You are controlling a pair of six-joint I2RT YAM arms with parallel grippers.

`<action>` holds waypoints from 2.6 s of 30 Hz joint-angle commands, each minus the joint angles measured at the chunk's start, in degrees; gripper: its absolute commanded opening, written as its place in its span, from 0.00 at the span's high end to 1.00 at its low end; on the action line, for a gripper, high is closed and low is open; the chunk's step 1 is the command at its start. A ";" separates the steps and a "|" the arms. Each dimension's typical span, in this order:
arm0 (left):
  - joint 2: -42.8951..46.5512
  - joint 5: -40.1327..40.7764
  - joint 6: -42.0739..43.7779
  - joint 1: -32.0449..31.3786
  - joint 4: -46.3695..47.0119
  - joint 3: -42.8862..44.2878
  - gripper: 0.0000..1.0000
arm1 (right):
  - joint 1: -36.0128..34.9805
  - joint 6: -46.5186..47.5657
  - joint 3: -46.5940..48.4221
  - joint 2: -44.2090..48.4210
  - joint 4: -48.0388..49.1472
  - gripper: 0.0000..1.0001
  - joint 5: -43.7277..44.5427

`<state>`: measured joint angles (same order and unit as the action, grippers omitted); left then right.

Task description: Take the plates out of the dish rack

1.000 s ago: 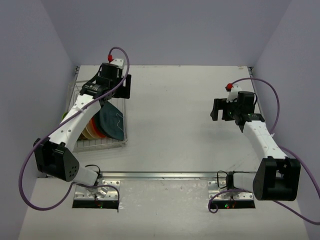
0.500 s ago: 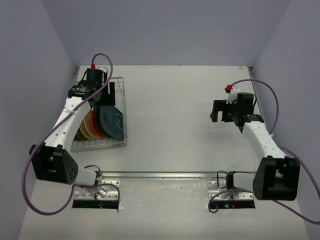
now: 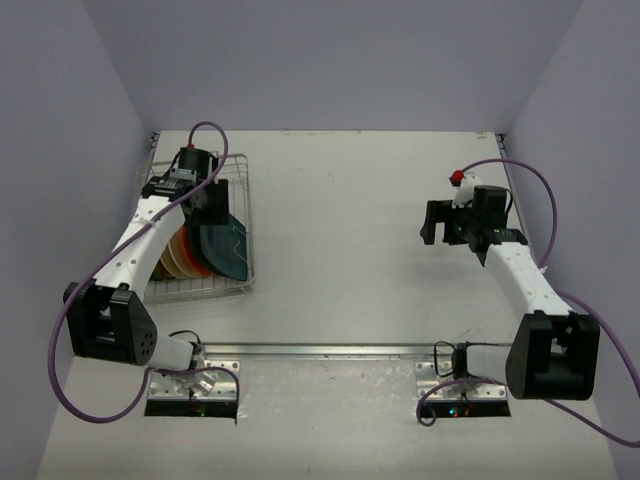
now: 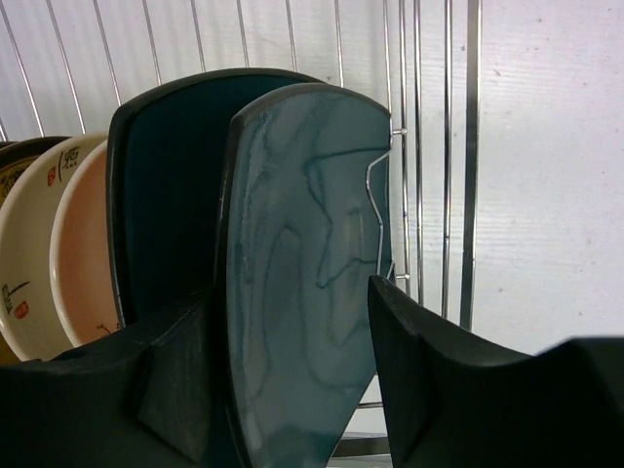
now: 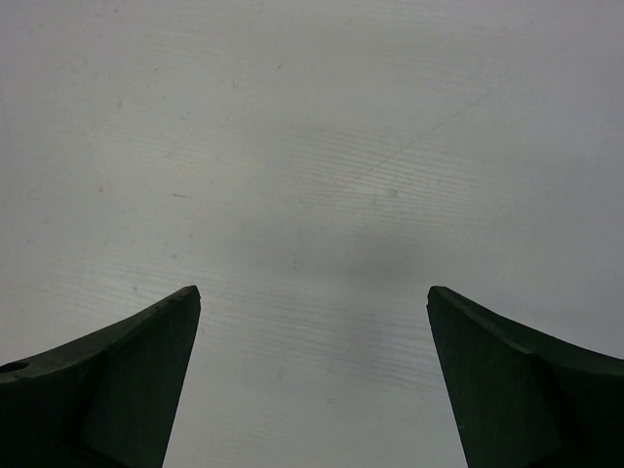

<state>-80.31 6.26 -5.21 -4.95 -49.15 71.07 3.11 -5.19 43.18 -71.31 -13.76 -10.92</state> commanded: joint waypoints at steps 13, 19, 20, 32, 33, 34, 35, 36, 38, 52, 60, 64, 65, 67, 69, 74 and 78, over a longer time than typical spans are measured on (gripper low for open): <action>-5.75 -3.48 -2.09 -0.23 -0.33 0.74 0.87 | -0.39 -0.62 0.24 0.91 1.79 0.01 0.72; -2.77 -0.40 -1.35 -0.23 -1.48 2.67 1.00 | -0.39 -1.17 0.33 1.00 1.68 0.01 -0.07; -2.21 0.22 -0.93 -0.23 -1.66 3.44 1.00 | -0.39 -1.29 0.37 1.00 1.61 0.01 -0.19; 4.01 5.08 9.58 -0.32 -4.19 16.72 1.00 | -0.39 -4.12 1.56 2.57 0.57 0.01 -6.10; 5.05 4.99 10.12 -0.32 -4.20 17.41 1.00 | -0.30 -4.38 1.73 2.75 0.66 0.01 -6.73; 5.51 3.83 11.14 -0.32 -3.91 17.72 1.00 | -0.37 -5.04 1.81 3.04 0.80 0.01 -7.90; 6.16 2.35 11.36 -0.32 -3.85 18.06 1.00 | -0.39 -5.52 1.89 3.38 1.04 0.01 -8.15; 6.79 0.42 12.60 -0.25 -3.57 18.34 1.00 | -0.39 -5.96 1.98 3.59 1.31 0.01 -9.74; 9.23 -8.31 13.88 -0.32 -2.13 18.66 1.00 | -0.39 -7.51 2.08 4.14 2.56 0.01 -14.70; 21.41 -51.44 -26.34 -1.12 49.65 -14.59 1.00 | -6.35 -39.35 3.72 -2.70 23.19 0.01 -39.93; 17.93 -49.43 -38.56 -8.69 63.56 -19.27 1.00 | -15.85 -37.13 7.36 -8.58 26.94 0.07 -41.31; 16.76 -50.31 -40.99 -9.11 65.71 -19.58 1.00 | -21.42 -29.78 10.69 -10.01 21.16 0.13 -40.26; 16.68 -50.37 -41.41 -9.11 65.98 -19.66 1.00 | -21.69 -29.75 10.70 -10.20 21.28 0.16 -40.41; 16.69 -50.06 -41.95 -9.11 66.49 -19.95 1.00 | -22.02 -31.81 10.70 -10.74 22.92 0.25 -41.30; 16.84 -49.20 -42.53 -9.11 66.78 -20.46 1.00 | -22.17 -35.72 10.56 -11.32 25.28 0.39 -42.74; 16.27 -47.92 -45.31 -9.11 69.27 -21.79 1.00 | -22.50 -42.84 10.31 -12.51 31.85 0.61 -43.96; 15.32 -47.56 -46.37 -9.76 70.58 -22.25 1.00 | -22.54 -45.44 11.77 -14.16 33.47 0.80 -43.94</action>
<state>-65.58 -39.20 -45.65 -13.91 9.17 47.40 -19.25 -46.51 52.23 -83.59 14.72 -54.94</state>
